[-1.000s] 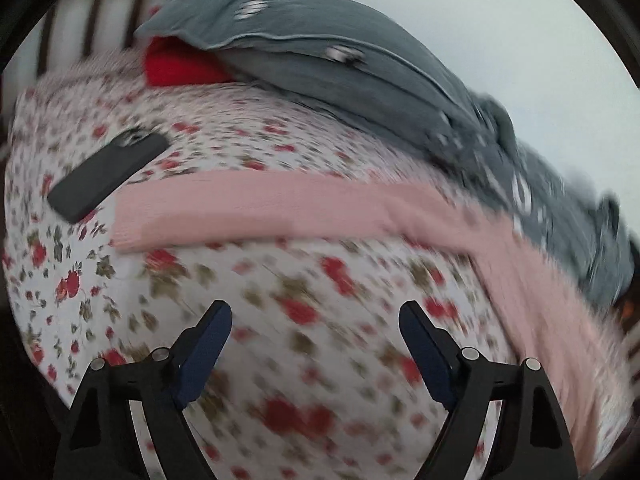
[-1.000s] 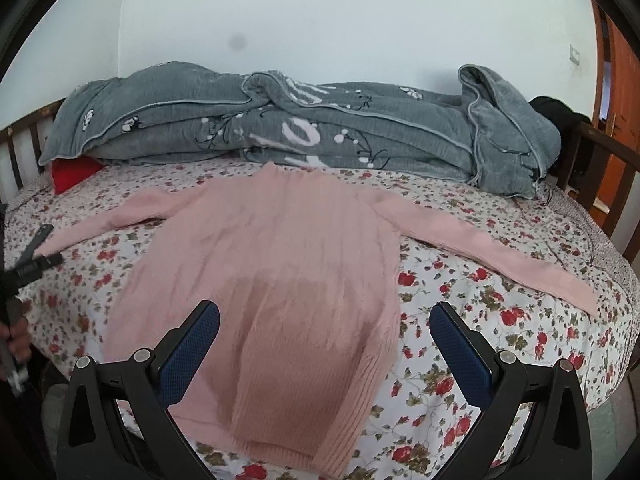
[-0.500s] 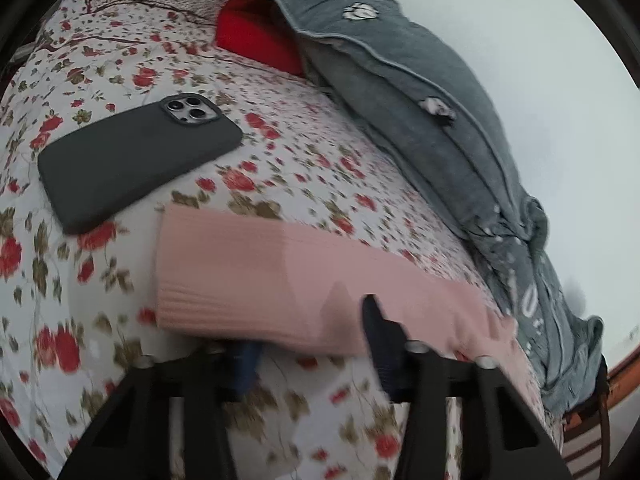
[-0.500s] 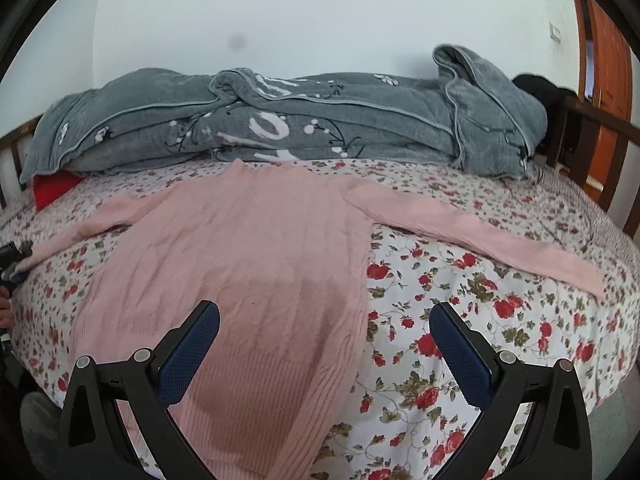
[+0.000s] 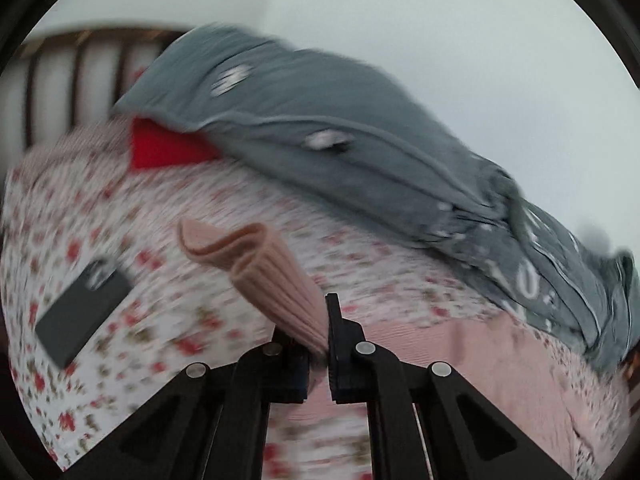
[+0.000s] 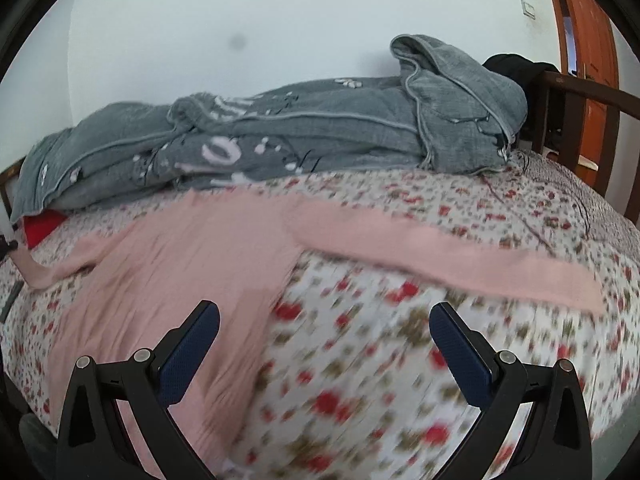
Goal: Fold small clothes
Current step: 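Carry the sleeve across the sweater body with the left tool and release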
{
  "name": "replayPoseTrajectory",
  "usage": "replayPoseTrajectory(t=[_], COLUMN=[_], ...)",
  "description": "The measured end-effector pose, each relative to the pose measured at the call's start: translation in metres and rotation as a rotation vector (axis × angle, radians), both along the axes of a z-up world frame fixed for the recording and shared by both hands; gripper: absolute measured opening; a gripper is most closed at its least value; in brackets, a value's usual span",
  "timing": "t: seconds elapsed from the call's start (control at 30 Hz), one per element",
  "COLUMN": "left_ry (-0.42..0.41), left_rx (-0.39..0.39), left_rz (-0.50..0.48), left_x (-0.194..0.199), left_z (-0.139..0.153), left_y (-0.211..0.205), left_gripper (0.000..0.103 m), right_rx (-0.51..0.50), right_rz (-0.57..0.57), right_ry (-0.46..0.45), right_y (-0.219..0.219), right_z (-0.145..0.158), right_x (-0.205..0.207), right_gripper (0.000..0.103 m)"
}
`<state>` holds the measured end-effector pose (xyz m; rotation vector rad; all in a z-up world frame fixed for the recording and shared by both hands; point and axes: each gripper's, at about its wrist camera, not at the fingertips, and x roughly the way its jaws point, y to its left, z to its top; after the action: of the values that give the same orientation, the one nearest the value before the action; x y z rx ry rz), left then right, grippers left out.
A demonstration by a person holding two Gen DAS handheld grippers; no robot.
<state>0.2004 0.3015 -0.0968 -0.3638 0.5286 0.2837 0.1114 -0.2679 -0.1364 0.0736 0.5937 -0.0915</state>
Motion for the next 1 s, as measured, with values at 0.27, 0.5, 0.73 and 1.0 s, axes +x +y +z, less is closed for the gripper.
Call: replayPoseTrajectory(t=[0.27,0.5,0.73,1.0], left_ry=[-0.02,0.075,0.255,0.196], left_rx=[0.091,0.131,0.206,0.213], left_rz=[-0.292,-0.53,-0.678,-0.667], left_x=[0.076,0.114,0.113,0.085], left_z=[0.041,-0.009,-0.101,-0.076], left_y=[-0.194,-0.367,-0.466,-0.416], left_gripper=[0.007,0.007,0.007,0.069], right_rx=[0.178,0.331,0.363,0.28], right_rz=[-0.053,-0.092,-0.06,-0.001], right_ry=[-0.074,-0.097,-0.078,-0.053], right_y=[-0.079,-0.124,-0.123,-0.092], right_z=[0.0,-0.018,-0.028,-0.03], right_x=[0.012,0.007,0.011,0.021], right_gripper=[0.103,0.103,0.103,0.103])
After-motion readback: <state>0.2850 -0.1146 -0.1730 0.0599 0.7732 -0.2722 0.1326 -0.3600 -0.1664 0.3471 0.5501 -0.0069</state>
